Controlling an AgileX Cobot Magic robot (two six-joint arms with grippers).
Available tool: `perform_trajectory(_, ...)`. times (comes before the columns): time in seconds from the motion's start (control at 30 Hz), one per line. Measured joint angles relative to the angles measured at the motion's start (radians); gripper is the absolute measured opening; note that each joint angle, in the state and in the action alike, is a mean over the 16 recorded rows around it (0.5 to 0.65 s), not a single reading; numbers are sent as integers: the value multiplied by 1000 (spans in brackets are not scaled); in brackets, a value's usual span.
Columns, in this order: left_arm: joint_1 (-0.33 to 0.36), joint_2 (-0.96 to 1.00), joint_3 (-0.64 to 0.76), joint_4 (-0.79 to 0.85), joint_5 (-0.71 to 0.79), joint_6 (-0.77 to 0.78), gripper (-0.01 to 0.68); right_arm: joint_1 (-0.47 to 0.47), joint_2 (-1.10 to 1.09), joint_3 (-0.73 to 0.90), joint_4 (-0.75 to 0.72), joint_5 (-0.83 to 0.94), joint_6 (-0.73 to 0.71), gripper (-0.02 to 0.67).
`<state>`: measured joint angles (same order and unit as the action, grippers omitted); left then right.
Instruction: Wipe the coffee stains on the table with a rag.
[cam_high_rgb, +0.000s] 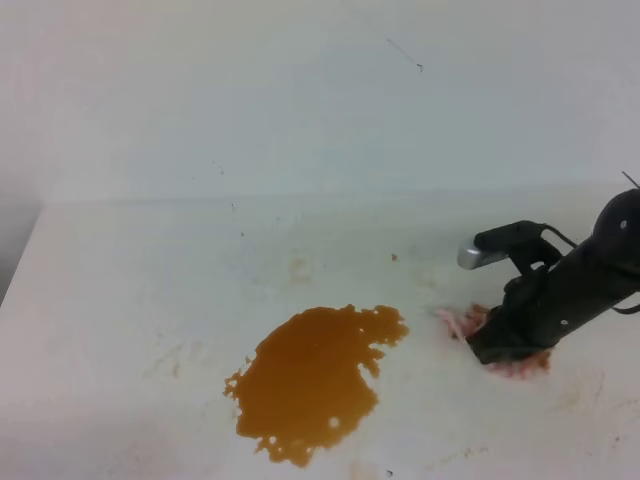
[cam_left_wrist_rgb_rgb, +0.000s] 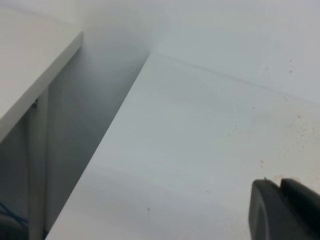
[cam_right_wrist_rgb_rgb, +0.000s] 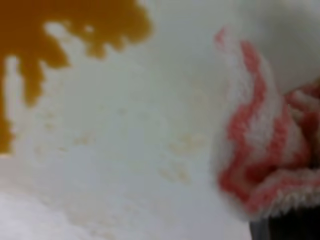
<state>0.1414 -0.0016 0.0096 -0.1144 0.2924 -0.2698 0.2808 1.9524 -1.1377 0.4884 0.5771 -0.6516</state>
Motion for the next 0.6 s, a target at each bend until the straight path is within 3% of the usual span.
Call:
perform_trajectory(0.13, 0, 0, 4, 0, 0, 0, 0, 22, 12, -45, 152, 51, -100, 36)
perform_trajectory(0.27, 0, 0, 6, 0, 0, 0, 0, 74, 20, -90, 274, 111, -186, 24)
perform_trajectory(0.6, 0, 2, 0, 0, 1, 0, 0, 321, 28, -152, 393, 137, -250, 23)
